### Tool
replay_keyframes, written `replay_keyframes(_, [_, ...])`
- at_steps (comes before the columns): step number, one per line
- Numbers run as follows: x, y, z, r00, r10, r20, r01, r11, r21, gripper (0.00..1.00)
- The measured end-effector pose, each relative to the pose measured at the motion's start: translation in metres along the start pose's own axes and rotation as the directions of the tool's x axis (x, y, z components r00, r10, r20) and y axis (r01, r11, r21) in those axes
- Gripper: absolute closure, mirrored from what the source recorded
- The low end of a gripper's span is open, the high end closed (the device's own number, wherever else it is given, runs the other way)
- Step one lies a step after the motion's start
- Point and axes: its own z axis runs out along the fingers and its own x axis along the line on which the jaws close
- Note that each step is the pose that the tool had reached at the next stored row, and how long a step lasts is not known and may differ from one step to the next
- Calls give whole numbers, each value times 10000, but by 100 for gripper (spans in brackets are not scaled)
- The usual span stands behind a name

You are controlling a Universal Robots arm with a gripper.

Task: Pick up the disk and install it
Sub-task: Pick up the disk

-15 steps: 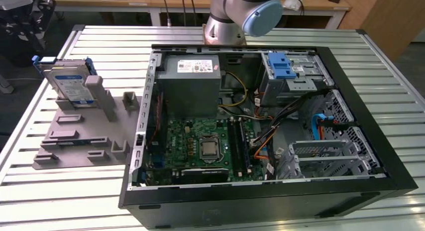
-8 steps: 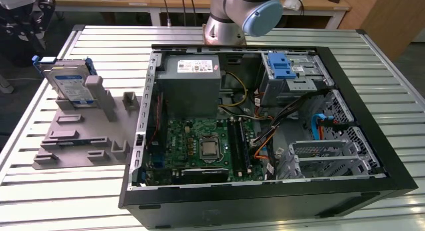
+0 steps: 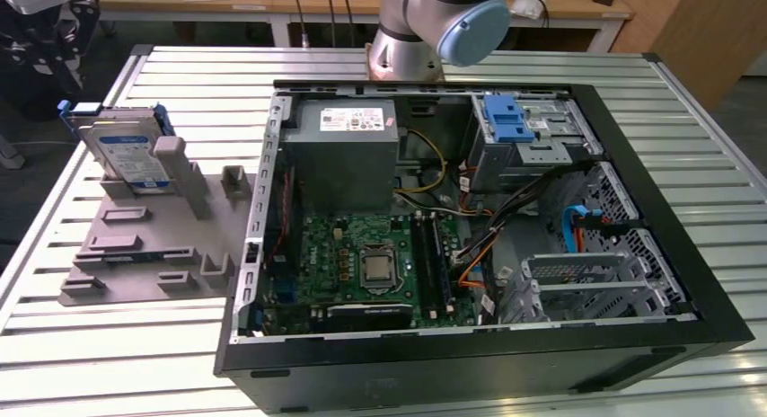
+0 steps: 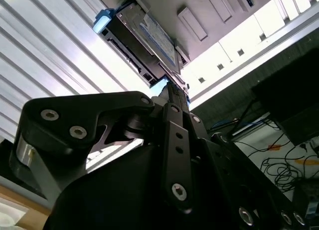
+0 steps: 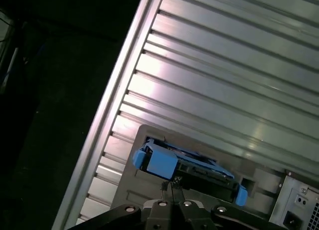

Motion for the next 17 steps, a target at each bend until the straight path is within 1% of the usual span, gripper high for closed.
replay_keyframes(4, [0,0,1,9992,-404,-10,404,9992,3,89])
replay_keyframes(9, [0,0,1,9954,-953,-19,953,9954,11,89])
replay_keyframes(13, [-1,0,2,9907,-1362,-7,1362,9907,25,89])
replay_keyframes(17, [0,0,3,9832,-1823,-10,1823,9832,33,89])
